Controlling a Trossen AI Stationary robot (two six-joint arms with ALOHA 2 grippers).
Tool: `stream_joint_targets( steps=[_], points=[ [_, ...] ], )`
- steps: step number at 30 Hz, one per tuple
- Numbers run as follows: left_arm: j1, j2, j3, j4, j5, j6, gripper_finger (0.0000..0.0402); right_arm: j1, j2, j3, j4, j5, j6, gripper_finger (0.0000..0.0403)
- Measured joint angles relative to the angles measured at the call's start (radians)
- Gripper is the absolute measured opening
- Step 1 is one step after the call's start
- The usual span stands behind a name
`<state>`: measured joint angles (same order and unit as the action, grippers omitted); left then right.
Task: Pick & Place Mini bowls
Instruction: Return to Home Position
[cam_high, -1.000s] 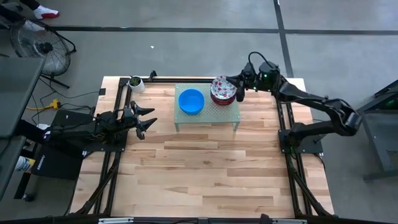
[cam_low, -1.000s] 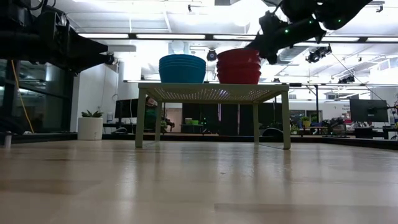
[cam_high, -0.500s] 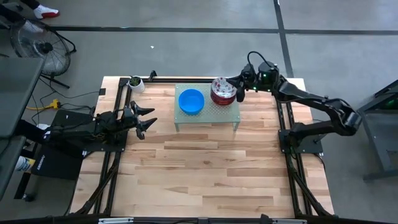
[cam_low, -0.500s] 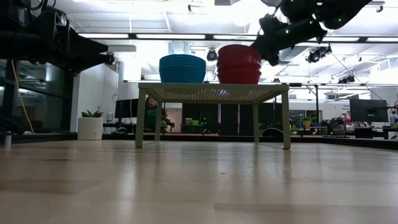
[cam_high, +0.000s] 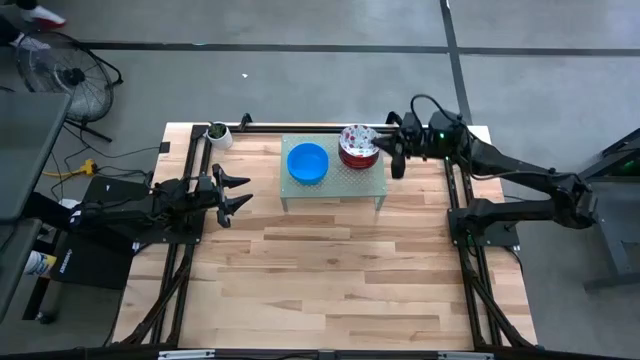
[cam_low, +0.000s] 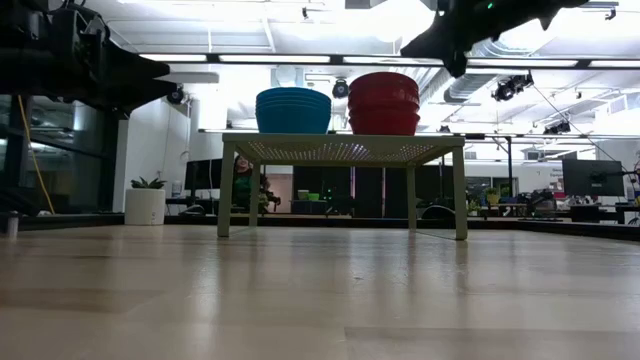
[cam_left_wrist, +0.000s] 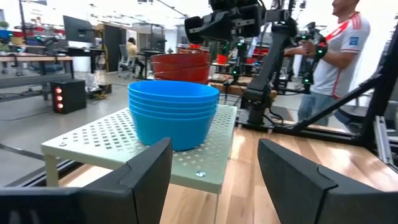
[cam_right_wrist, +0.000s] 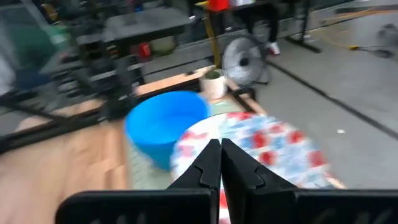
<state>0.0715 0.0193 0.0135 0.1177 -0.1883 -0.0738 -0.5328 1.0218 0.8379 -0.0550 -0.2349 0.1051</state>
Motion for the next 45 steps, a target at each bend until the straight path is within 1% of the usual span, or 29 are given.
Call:
stream_joint_targets(
  steps=[3, 5, 8, 12, 14, 18, 21, 25, 30, 36, 40, 42, 45],
  points=[
    [0.000, 0.000, 0.000, 0.000, 0.027, -0.001, 0.0232, 0.084, -0.041, -0.015, -0.029, 0.011, 0.020, 0.0000],
    [0.000, 0.000, 0.000, 0.000, 0.027, 0.005, 0.0232, 0.138, -0.076, -0.067, -0.010, 0.044, 0.064, 0.0000],
    [-0.002, 0.000, 0.000, 0.000, 0.025, 0.019, 0.0232, 0.234, -0.140, -0.194, 0.079, 0.143, 0.159, 0.0000],
    [-0.002, 0.000, 0.000, 0.001, 0.036, 0.020, 0.0232, 0.381, -0.239, -0.366, 0.265, 0.296, 0.261, 0.0000],
    [-0.002, 0.000, 0.000, 0.001, 0.038, 0.019, 0.0232, 0.441, -0.285, -0.443, 0.321, 0.357, 0.304, 0.0000],
    [-0.002, 0.000, 0.000, 0.009, 0.039, 0.020, 0.0232, 0.529, -0.383, -0.570, 0.396, 0.446, 0.379, 0.0000],
    [-0.002, 0.000, 0.000, 0.029, 0.034, 0.026, 0.0232, 0.565, -0.467, -0.641, 0.428, 0.483, 0.389, 0.0000],
    [0.000, 0.000, 0.000, 0.029, 0.016, 0.027, 0.0232, 0.572, -0.591, -0.713, 0.427, 0.487, 0.407, 0.0000],
    [0.000, 0.000, 0.000, 0.016, 0.014, 0.011, 0.0232, 0.572, -0.722, -0.786, 0.391, 0.457, 0.415, 0.0000],
    [0.000, 0.000, 0.000, -0.013, 0.013, -0.021, 0.0232, 0.571, -0.843, -0.825, 0.273, 0.412, 0.418, 0.0000],
    [0.000, 0.000, 0.000, -0.016, 0.013, 0.019, 0.0232, 0.571, -0.920, -0.828, 0.184, 0.393, 0.413, 0.0000],
    [0.000, 0.000, 0.000, -0.016, 0.012, 0.025, 0.0232, 0.571, -0.960, -0.828, 0.124, 0.385, 0.397, 0.0000],
    [0.000, 0.000, 0.000, -0.016, 0.010, 0.024, 0.0232, 0.571, -1.009, -0.825, 0.096, 0.372, 0.351, 0.0000]
  ],
)
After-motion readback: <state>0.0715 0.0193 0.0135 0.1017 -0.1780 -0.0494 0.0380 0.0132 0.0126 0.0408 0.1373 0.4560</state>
